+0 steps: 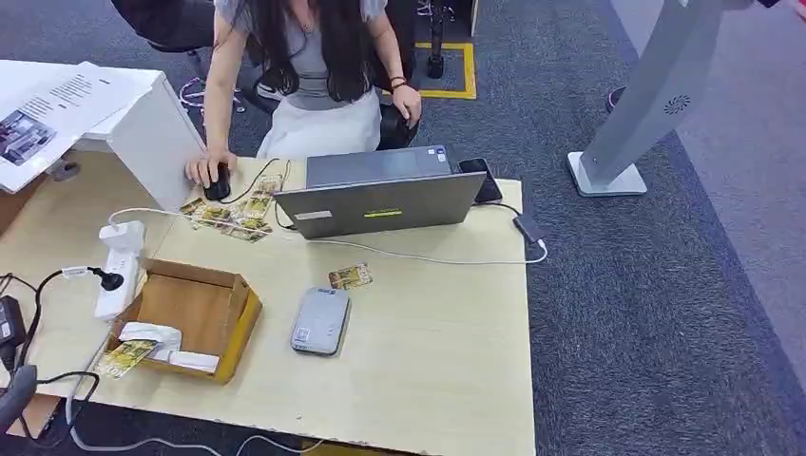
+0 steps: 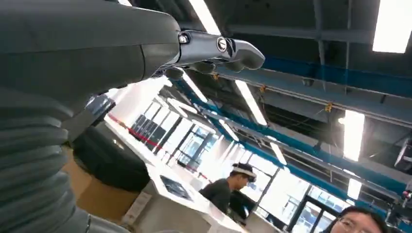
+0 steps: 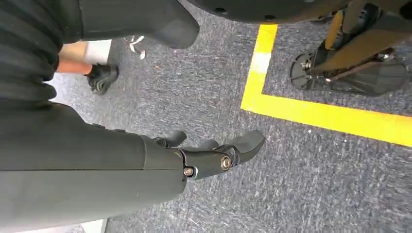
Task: Pass the card to the sensor for recognition and then transmit it.
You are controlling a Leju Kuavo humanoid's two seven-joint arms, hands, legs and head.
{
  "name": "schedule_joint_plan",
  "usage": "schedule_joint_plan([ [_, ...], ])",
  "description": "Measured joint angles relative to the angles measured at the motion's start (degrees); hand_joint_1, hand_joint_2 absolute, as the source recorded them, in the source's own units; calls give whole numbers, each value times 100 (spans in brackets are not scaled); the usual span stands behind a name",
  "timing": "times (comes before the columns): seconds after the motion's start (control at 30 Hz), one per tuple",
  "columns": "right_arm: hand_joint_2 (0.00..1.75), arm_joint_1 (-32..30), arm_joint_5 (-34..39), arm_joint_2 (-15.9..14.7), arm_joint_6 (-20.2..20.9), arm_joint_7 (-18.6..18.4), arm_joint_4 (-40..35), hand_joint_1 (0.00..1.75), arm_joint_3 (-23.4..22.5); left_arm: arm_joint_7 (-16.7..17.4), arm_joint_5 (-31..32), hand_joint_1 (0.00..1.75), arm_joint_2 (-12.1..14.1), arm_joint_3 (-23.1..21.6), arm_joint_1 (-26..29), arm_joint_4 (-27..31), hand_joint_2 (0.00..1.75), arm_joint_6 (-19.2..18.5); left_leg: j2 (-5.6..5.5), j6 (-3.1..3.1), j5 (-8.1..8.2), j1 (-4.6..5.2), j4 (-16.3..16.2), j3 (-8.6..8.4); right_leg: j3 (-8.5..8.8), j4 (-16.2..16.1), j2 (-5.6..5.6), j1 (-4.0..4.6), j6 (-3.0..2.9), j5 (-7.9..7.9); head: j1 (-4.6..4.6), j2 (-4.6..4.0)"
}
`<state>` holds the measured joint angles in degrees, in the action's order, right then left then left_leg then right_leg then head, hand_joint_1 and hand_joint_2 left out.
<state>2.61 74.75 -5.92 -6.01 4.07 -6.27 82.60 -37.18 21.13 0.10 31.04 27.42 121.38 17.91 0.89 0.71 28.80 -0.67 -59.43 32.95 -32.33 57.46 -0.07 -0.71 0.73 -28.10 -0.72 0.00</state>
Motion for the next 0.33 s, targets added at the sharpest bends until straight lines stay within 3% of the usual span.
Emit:
schedule_joint_plan([
  [0.13,175,-26,109,52,-77,109,2,0,-31,0,-1100,0,-680,435,22,336,175,-1034,-6,0,-3,0,0,-9,12,0,-3,0,0,0,4,0],
  [0.2,175,-53,155,79,-101,149,4,0,-46,0,-1812,0,-1113,927,-204,284,175,-1679,-14,0,-5,-2,0,-9,17,0,-11,1,0,0,7,0],
  [0.33,175,-94,170,116,-103,168,13,0,-87,0,-2029,0,-1553,1544,-377,233,175,-1868,-19,-2,-6,-1,0,-15,17,0,-15,1,0,0,4,0],
])
